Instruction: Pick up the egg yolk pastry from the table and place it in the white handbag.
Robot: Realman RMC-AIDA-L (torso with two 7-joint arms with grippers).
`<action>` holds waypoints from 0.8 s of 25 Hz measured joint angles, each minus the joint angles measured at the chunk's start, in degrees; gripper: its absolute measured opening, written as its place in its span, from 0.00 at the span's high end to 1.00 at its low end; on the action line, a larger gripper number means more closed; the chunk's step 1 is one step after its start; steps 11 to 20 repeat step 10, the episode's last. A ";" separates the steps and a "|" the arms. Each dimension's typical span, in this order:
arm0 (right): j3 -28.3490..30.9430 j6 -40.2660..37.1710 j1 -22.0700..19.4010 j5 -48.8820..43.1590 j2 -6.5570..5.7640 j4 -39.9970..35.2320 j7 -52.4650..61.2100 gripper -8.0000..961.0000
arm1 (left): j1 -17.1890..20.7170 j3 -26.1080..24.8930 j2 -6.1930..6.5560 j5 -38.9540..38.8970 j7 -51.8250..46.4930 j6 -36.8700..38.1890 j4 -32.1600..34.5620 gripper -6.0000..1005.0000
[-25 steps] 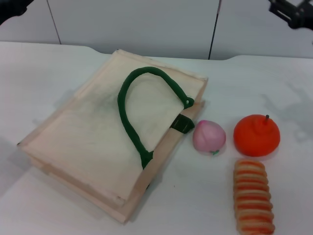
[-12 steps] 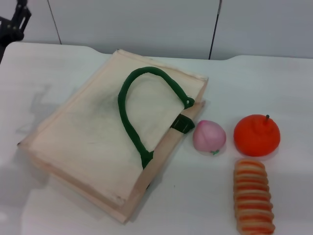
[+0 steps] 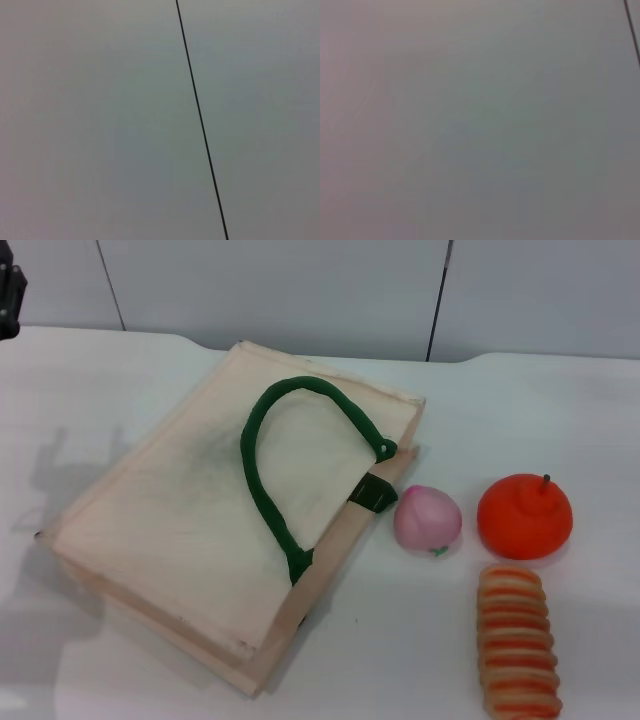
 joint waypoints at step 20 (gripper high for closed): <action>0.71 3.57 -0.62 -0.07 -0.02 0.77 0.23 0.09 | 0.26 0.06 0.05 -0.24 -0.15 1.14 0.18 0.26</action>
